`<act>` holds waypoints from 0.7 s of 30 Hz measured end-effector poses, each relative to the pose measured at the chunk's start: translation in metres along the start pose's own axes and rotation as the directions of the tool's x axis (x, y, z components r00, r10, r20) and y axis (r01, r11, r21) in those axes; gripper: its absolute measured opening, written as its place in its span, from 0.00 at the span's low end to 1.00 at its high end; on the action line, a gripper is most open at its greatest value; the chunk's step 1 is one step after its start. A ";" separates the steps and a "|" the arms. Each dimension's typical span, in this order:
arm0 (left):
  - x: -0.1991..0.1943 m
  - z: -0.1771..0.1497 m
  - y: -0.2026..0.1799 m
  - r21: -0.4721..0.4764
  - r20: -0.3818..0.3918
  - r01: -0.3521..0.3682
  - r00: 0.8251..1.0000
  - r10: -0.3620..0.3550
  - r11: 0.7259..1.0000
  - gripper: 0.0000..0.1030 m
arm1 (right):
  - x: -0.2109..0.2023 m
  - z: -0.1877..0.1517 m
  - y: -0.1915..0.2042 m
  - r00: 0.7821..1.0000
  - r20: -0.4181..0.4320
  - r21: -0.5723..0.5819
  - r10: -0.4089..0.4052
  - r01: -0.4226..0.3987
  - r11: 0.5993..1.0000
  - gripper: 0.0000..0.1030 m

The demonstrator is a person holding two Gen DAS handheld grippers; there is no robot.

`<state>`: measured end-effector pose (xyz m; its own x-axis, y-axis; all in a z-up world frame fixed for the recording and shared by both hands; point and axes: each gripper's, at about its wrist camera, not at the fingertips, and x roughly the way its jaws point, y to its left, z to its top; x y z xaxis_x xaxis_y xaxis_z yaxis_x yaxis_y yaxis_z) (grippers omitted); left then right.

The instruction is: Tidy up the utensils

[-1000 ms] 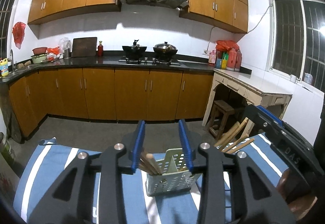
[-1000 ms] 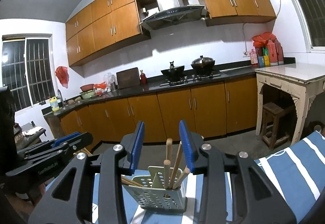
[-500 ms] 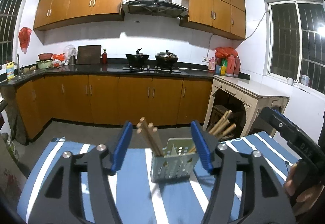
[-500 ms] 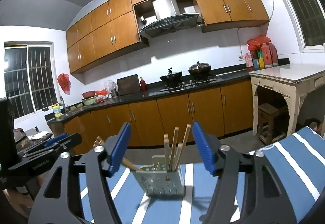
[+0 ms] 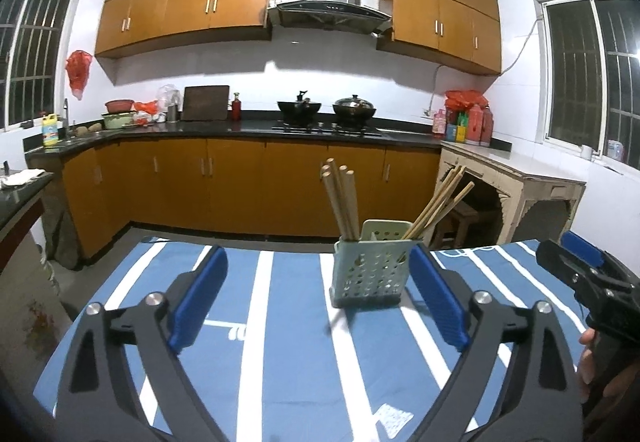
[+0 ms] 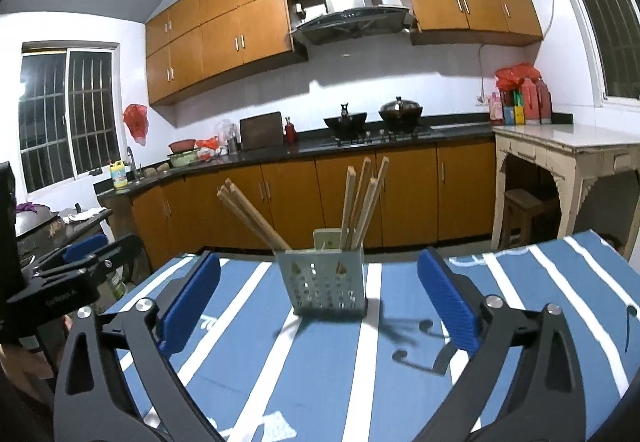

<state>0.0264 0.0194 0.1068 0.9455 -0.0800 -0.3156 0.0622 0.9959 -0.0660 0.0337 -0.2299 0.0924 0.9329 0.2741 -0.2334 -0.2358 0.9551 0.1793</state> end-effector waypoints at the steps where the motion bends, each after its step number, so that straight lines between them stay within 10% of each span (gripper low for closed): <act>1: -0.004 -0.003 0.000 0.002 0.005 -0.008 1.000 0.008 1.000 0.91 | -0.001 -0.003 0.000 1.000 -0.003 0.003 -0.007 0.007 1.000 0.98; 21: -0.031 -0.051 -0.015 0.085 0.037 -0.098 0.995 0.095 0.992 0.96 | -0.031 -0.044 0.003 0.991 0.017 -0.032 -0.130 0.131 0.991 0.98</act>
<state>-0.0203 0.0045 0.0698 0.9583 0.0171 -0.2854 -0.0042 0.9990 0.0456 -0.0073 -0.2307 0.0584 0.9602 0.1457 -0.2385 -0.1206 0.9858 0.1168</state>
